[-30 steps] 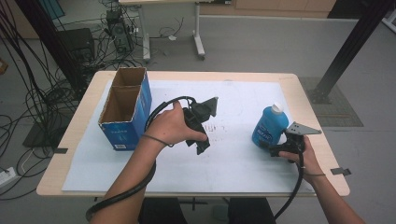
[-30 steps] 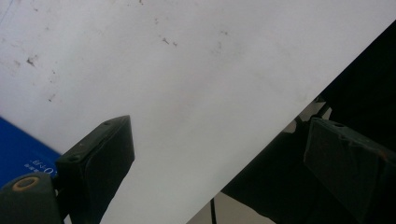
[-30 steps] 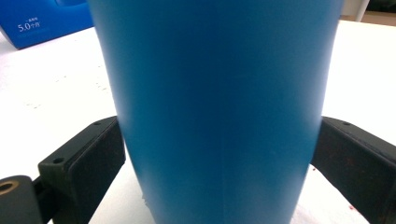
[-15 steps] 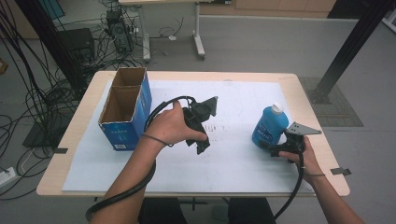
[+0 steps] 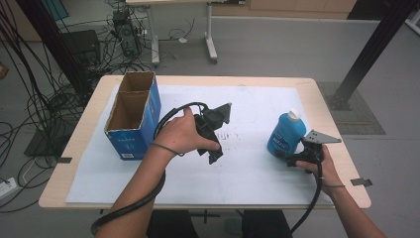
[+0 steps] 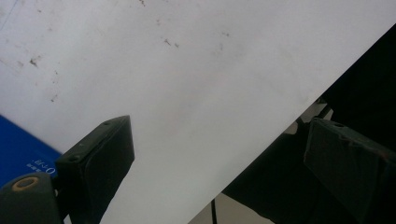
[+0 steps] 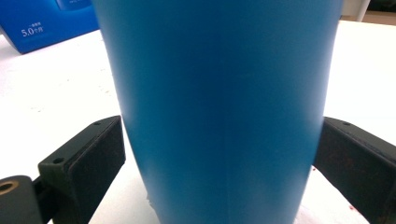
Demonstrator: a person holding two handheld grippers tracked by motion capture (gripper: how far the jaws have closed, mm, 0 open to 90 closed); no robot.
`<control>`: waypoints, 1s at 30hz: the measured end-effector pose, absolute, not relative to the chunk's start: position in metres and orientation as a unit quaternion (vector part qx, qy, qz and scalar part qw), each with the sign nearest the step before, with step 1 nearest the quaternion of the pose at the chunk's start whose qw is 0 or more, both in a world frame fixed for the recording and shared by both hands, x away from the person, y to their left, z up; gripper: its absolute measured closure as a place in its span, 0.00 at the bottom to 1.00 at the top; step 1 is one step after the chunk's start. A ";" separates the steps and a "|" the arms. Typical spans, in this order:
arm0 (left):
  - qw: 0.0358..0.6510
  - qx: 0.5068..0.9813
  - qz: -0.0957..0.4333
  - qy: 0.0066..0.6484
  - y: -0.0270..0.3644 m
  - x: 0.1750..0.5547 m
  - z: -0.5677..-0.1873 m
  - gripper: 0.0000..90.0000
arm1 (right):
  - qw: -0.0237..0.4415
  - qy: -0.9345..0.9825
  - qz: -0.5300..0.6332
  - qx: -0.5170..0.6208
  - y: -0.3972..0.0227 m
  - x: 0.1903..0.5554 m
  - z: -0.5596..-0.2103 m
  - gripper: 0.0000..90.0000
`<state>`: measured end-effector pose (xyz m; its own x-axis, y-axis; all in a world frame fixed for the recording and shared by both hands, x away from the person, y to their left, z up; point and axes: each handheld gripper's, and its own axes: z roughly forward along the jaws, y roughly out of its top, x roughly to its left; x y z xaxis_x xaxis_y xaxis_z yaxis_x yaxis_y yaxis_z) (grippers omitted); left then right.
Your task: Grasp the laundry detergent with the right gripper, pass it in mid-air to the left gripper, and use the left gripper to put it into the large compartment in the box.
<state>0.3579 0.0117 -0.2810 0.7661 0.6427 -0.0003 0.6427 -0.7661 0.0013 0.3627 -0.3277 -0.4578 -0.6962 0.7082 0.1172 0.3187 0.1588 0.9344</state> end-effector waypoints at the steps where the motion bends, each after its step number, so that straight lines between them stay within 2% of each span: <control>1: 0.001 0.940 0.000 0.342 0.012 0.358 -0.281 0.10 | 0.178 0.740 0.548 0.347 -0.327 0.363 -0.458 0.04; 30: 0.002 0.938 0.000 0.346 0.013 0.359 -0.281 0.10 | 0.173 0.739 0.552 0.347 -0.326 0.363 -0.459 0.04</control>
